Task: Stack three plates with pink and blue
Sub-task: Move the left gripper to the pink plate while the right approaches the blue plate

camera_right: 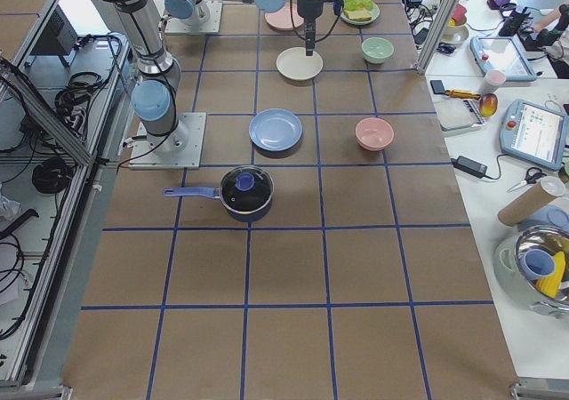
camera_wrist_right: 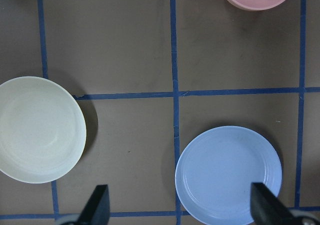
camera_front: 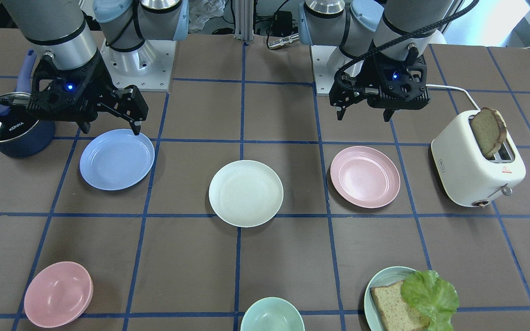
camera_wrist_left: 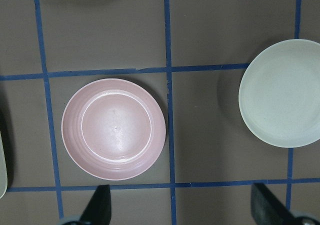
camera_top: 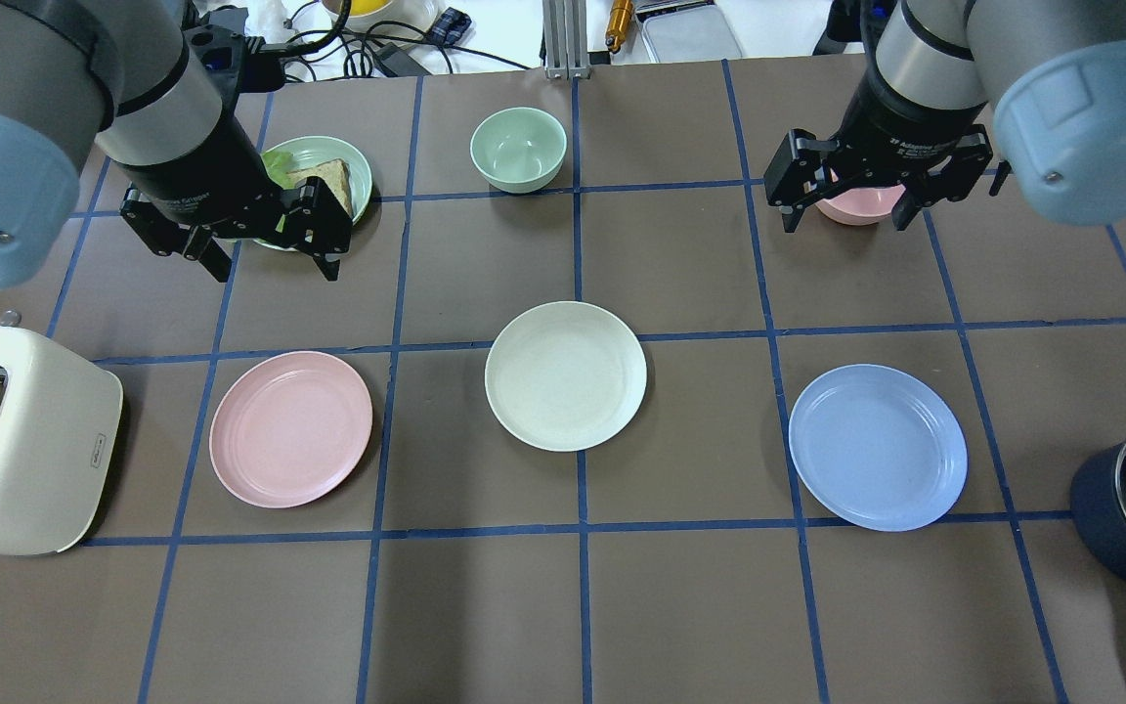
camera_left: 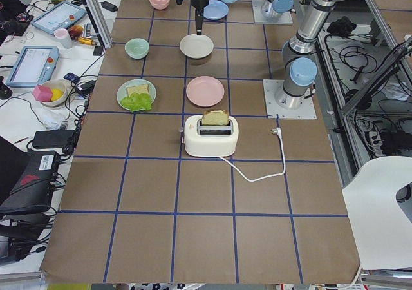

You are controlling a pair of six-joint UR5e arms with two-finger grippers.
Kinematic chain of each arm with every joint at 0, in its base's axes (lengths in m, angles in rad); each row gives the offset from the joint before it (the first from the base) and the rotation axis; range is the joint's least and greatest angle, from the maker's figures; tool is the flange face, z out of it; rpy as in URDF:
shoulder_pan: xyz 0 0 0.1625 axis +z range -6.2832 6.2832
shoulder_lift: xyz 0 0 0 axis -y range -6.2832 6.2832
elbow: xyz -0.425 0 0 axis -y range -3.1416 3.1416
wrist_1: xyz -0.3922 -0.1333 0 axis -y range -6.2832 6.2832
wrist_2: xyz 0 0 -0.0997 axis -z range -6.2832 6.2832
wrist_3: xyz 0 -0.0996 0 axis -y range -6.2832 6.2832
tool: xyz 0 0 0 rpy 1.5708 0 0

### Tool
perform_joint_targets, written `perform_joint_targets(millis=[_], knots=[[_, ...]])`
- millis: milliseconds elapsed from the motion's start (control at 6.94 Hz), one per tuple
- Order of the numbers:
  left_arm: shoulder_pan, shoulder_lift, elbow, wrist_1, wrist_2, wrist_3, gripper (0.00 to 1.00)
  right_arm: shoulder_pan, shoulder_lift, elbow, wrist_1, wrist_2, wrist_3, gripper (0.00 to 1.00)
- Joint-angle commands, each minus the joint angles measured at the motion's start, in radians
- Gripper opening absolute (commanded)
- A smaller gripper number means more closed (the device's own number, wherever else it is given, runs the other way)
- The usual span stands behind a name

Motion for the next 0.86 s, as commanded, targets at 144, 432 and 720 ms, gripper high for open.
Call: perform_joint_targets(millis=[144,432,720], knots=[[0.005,0.000,0.003,0.000,-0.002,0.000,1.00,-0.002,0.002,0.002,0.002,0.000,0.003,1.00],[0.005,-0.013,0.003,0.002,0.000,0.001,1.00,-0.026,0.003,0.081,-0.099,-0.009,-0.001,1.00],[0.005,-0.015,0.001,0.008,0.000,0.001,1.00,-0.144,0.002,0.170,-0.104,-0.008,-0.090,1.00]])
